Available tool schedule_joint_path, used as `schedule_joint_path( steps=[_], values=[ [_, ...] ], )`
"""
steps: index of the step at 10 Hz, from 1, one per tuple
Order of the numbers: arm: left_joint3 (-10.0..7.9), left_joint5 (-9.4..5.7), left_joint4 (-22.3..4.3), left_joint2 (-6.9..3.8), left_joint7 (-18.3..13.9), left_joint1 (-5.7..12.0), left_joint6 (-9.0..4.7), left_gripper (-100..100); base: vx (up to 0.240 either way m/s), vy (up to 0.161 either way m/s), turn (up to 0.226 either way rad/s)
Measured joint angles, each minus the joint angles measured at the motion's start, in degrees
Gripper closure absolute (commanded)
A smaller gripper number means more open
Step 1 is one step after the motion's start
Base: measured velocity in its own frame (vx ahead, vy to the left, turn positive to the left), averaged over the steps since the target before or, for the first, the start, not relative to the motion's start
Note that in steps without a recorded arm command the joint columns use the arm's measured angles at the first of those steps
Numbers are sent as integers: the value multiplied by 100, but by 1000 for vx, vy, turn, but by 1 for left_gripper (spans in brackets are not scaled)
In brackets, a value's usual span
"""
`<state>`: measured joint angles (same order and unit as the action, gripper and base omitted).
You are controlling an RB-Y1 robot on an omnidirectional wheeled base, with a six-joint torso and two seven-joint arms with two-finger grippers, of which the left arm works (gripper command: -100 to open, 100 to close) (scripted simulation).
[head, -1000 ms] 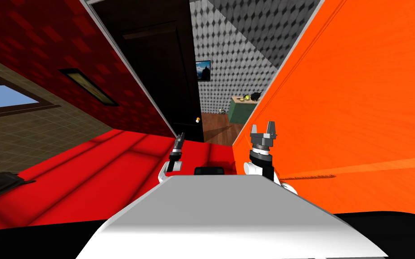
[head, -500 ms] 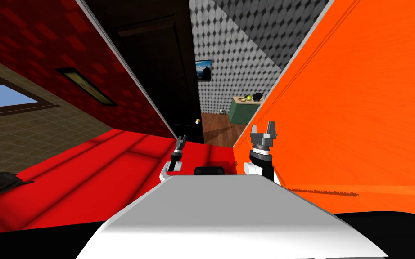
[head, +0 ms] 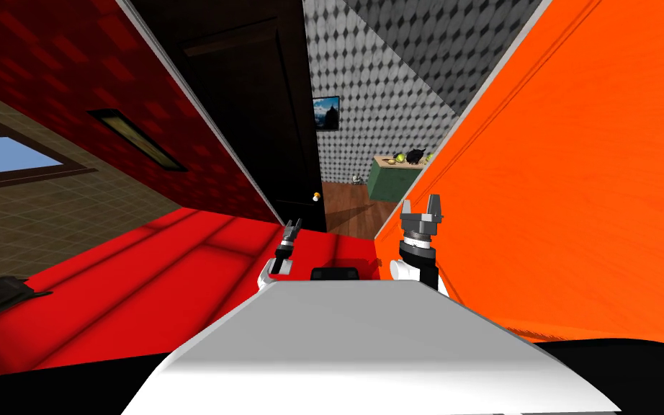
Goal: Pull the door open
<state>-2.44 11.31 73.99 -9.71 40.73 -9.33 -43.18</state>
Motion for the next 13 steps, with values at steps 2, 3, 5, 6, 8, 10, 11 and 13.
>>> schedule_joint_path(
  steps=[2,3,5,6,8,10,11,13],
  values=[
    [3,67,-325,-32,201,121,-101,-100,101,-34,23],
    [5,101,-482,-45,302,180,-145,-100,95,-17,21],
    [7,163,-785,-84,488,292,-234,-100,86,-15,18],
    [9,193,-915,-108,572,325,-281,-100,93,-13,20],
    [19,261,-1189,-120,770,424,-357,-100,96,-13,18],
    [22,318,-1449,-166,927,527,-421,-100,104,-12,19],
    [27,349,-1569,-171,1017,567,-450,-100,99,-6,16],
    [36,409,-1781,-198,1180,638,-505,-100,96,-6,19]
  ],
)
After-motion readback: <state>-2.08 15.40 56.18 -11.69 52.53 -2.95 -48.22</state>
